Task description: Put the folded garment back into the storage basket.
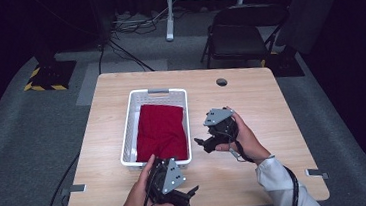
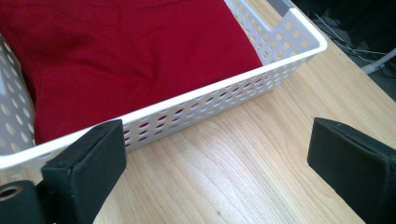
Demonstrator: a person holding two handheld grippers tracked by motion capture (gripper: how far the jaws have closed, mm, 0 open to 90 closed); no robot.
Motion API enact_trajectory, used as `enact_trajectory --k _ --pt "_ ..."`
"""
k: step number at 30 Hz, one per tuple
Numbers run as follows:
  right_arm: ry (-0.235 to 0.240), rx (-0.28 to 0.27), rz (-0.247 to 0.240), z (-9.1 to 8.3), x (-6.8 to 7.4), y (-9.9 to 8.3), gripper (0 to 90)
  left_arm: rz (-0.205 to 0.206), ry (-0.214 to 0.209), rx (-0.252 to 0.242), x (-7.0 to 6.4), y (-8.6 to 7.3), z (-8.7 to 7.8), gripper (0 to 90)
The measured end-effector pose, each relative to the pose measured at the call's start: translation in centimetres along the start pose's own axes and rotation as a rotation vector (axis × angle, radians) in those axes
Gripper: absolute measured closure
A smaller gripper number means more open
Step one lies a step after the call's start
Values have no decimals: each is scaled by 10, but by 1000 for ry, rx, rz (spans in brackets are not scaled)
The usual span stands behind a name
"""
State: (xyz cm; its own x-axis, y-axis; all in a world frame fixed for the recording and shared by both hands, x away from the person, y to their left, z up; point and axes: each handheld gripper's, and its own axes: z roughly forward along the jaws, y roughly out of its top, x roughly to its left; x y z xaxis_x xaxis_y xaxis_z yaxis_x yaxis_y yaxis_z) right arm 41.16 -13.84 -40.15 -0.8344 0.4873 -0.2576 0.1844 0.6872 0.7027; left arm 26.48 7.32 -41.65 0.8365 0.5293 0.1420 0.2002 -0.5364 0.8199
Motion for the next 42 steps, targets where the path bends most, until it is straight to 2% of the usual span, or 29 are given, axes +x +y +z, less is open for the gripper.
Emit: enact_trajectory --k 4,12,22,37,42 --pt "-10 1 -11 -6 2 -3 48 24 -7 7 -4 1 1 22" --pt "-25 11 -38 -16 5 -9 48 36 -25 7 -10 1 6 22" --pt "-44 19 -60 -23 10 -19 47 72 -52 37 -17 0 14 26" --pt "-52 57 -45 -29 12 -48 47 105 -99 115 -27 -9 37 31" --pt "-55 74 -40 -30 12 -58 47 98 -107 134 -28 -13 46 34"
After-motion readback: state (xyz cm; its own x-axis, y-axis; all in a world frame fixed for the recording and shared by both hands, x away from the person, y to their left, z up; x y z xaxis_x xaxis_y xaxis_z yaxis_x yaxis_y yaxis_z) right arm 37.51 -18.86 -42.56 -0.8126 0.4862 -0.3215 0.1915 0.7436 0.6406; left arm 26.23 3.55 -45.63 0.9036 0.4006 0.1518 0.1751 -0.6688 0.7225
